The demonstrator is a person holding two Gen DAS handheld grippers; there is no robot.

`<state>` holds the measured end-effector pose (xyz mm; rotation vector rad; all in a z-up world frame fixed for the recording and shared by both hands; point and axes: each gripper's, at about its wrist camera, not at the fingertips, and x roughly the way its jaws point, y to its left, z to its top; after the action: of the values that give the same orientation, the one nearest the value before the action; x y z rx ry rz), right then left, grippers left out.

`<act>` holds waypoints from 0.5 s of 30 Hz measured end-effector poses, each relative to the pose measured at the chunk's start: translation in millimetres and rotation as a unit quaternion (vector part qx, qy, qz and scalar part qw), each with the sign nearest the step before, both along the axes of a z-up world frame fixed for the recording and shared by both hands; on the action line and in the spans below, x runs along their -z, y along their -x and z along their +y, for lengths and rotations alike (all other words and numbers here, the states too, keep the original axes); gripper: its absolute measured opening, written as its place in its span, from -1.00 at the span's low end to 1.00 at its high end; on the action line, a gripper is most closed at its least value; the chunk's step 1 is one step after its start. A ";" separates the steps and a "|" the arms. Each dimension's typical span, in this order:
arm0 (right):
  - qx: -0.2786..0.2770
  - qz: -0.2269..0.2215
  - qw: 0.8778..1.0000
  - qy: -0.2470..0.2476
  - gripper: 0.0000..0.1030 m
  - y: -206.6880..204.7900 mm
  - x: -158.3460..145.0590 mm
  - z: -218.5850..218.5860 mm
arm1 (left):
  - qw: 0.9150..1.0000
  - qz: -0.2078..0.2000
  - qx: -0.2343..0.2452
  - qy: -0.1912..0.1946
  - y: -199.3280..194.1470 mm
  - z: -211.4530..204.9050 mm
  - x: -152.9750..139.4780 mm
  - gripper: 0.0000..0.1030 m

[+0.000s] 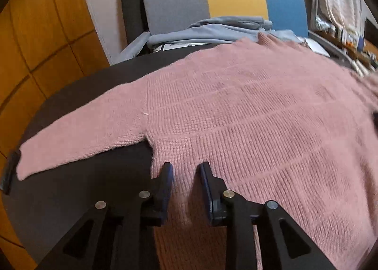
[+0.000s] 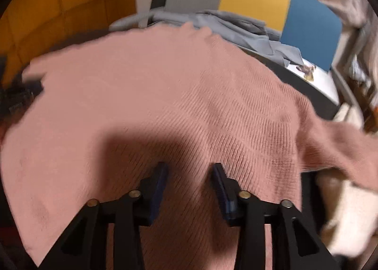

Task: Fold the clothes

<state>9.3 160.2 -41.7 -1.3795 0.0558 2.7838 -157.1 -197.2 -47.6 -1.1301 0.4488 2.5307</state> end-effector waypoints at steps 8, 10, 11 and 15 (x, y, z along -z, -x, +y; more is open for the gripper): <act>0.037 0.017 0.999 0.026 -0.12 16.6 8.1 11.9 | 1.000 -0.002 0.024 0.000 27.0 9.7 7.0 -0.53; 0.041 0.018 0.998 0.033 -0.11 19.2 8.5 14.3 | 1.000 -0.010 0.023 -0.015 28.9 5.3 7.0 -0.53; 0.043 0.019 0.998 0.035 -0.11 19.1 8.8 14.5 | 0.999 -0.013 0.022 -0.021 28.3 3.5 7.3 -0.53; 0.043 0.022 0.998 0.033 -0.08 19.0 9.5 14.6 | 1.000 -0.005 0.018 -0.013 26.3 8.4 9.8 -0.51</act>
<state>-9.7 174.8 -51.1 -1.2960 0.2046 2.7656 -183.4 -188.8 -57.4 -1.1153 0.4297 2.4909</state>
